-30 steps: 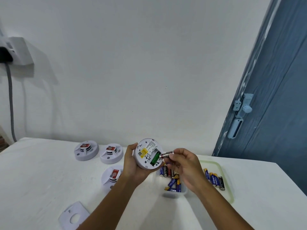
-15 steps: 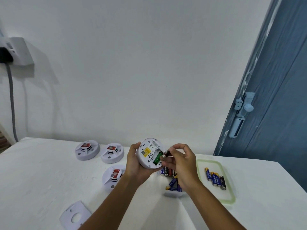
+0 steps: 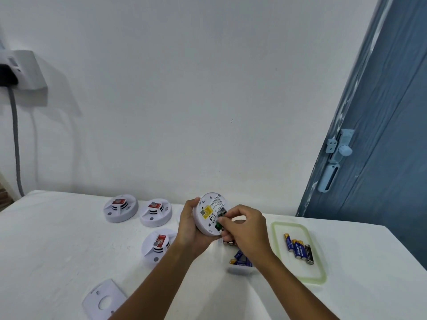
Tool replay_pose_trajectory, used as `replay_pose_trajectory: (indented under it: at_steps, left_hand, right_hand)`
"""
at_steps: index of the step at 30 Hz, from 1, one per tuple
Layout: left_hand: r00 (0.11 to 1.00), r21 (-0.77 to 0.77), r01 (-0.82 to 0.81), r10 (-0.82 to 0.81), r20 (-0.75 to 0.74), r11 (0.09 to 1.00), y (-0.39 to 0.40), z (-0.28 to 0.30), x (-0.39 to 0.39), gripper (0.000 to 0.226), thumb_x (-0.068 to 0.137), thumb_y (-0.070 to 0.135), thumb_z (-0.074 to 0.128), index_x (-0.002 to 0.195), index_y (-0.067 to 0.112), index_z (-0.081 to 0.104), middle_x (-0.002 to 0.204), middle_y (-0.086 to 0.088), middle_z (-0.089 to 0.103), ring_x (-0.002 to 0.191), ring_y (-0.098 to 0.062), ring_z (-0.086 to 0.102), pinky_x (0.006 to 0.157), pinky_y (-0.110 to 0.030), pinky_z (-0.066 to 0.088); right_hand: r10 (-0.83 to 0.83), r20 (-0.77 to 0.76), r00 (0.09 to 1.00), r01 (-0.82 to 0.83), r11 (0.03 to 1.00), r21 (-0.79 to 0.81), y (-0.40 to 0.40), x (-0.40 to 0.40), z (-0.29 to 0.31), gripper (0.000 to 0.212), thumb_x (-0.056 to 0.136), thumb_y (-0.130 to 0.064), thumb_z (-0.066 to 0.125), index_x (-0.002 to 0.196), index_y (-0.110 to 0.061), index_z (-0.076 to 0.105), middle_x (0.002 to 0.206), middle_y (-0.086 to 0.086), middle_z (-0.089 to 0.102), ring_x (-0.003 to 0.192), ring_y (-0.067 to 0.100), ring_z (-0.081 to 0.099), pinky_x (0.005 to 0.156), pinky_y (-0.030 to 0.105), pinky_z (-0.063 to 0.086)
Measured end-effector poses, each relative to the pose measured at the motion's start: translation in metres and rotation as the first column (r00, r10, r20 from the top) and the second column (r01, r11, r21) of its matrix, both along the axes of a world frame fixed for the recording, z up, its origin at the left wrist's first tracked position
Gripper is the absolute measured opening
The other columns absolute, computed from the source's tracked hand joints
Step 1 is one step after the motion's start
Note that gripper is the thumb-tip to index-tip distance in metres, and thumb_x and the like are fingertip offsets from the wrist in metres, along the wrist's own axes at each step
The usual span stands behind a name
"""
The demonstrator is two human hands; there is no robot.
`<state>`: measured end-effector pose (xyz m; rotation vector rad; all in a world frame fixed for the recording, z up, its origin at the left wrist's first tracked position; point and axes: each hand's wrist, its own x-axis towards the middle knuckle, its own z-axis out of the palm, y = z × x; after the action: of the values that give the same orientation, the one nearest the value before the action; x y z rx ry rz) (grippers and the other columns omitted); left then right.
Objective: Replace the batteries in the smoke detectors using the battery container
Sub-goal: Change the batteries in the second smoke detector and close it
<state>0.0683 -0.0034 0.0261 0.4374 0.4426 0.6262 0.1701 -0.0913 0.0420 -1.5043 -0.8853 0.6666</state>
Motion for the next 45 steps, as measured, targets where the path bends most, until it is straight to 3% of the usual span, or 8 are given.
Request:
replay_pose_trajectory:
  at_steps: [5,9,12,16,27,32,38,45]
  left_hand:
    - [1.000,-0.022,0.007,-0.007,0.014,1.000,0.000,0.004,0.001,0.049,0.084,0.040,0.047,0.115,0.005,0.062,0.098,-0.019,0.067,0.092,-0.034,0.059,0.082,-0.046,0.044]
    - [1.000,-0.036,0.000,0.001,0.012,0.999,0.003,0.003,-0.001,0.048,0.087,0.042,0.046,0.113,0.005,0.061,0.093,-0.018,0.067,0.087,-0.031,0.061,0.080,-0.044,0.048]
    - [1.000,-0.038,0.005,-0.005,0.003,0.999,0.004,0.000,-0.001,0.049,0.085,0.043,0.047,0.113,0.006,0.060,0.092,-0.017,0.065,0.085,-0.027,0.057,0.073,-0.040,0.052]
    - [1.000,-0.042,0.009,-0.009,-0.002,0.999,0.002,-0.001,-0.001,0.051,0.083,0.043,0.048,0.117,0.005,0.059,0.094,-0.017,0.063,0.086,-0.028,0.056,0.078,-0.042,0.046]
    - [1.000,-0.066,0.016,-0.016,0.007,0.998,-0.007,0.004,0.003,0.056,0.080,0.042,0.052,0.122,0.005,0.057,0.107,-0.019,0.058,0.095,-0.030,0.050,0.087,-0.042,0.035]
    - [1.000,-0.049,0.019,-0.019,0.004,0.999,-0.008,0.005,0.003,0.054,0.084,0.042,0.048,0.122,0.006,0.059,0.115,-0.022,0.059,0.105,-0.034,0.049,0.104,-0.049,0.032]
    - [1.000,-0.011,0.023,-0.023,0.021,1.000,-0.013,0.009,0.007,0.051,0.077,0.039,0.052,0.114,0.006,0.065,0.117,-0.023,0.062,0.115,-0.041,0.050,0.103,-0.054,0.034]
    - [0.998,0.025,0.060,-0.060,-0.002,0.998,-0.018,0.009,0.008,0.049,0.077,0.042,0.050,0.101,0.007,0.074,0.119,-0.024,0.063,0.112,-0.039,0.053,0.106,-0.052,0.032]
  right_hand:
    - [-0.064,0.259,0.964,0.034,0.993,0.117,0.003,-0.006,-0.013,0.017,0.073,-0.014,0.081,0.072,-0.015,0.065,0.079,0.002,0.061,0.060,0.015,0.060,0.054,0.031,0.054]
    - [0.015,0.301,0.954,-0.061,0.988,0.145,0.001,-0.006,-0.016,0.014,0.078,-0.011,0.078,0.092,-0.011,0.075,0.096,-0.004,0.065,0.086,0.002,0.063,0.072,0.018,0.052]
    - [0.101,0.306,0.947,-0.140,0.984,0.110,0.000,-0.005,-0.019,0.020,0.083,-0.009,0.072,0.103,-0.009,0.075,0.106,-0.007,0.062,0.099,-0.002,0.060,0.079,0.016,0.051]
    - [0.127,0.323,0.938,-0.165,0.982,0.094,0.000,0.002,-0.020,0.022,0.082,-0.011,0.074,0.103,-0.012,0.075,0.110,-0.010,0.064,0.105,-0.001,0.059,0.085,0.018,0.051]
    - [-0.034,0.252,0.967,-0.013,0.983,0.181,0.000,0.011,-0.024,0.024,0.065,-0.012,0.086,0.084,-0.025,0.078,0.098,-0.014,0.069,0.102,0.000,0.061,0.086,0.013,0.047]
    - [-0.061,0.205,0.977,0.029,0.987,0.156,-0.001,0.012,-0.024,0.025,0.061,-0.020,0.089,0.078,-0.032,0.074,0.116,-0.014,0.052,0.116,-0.002,0.043,0.086,0.005,0.039]
    - [-0.085,-0.040,0.996,0.086,0.996,0.023,0.002,0.014,-0.027,0.079,0.041,-0.043,0.089,0.109,-0.044,0.050,0.123,-0.012,0.049,0.116,0.019,0.052,0.091,0.042,0.053]
    - [-0.019,-0.249,0.968,0.027,0.999,0.028,-0.002,0.016,-0.017,0.091,0.053,-0.014,0.093,0.130,-0.032,0.047,0.124,-0.006,0.053,0.112,0.014,0.055,0.070,0.022,0.055]
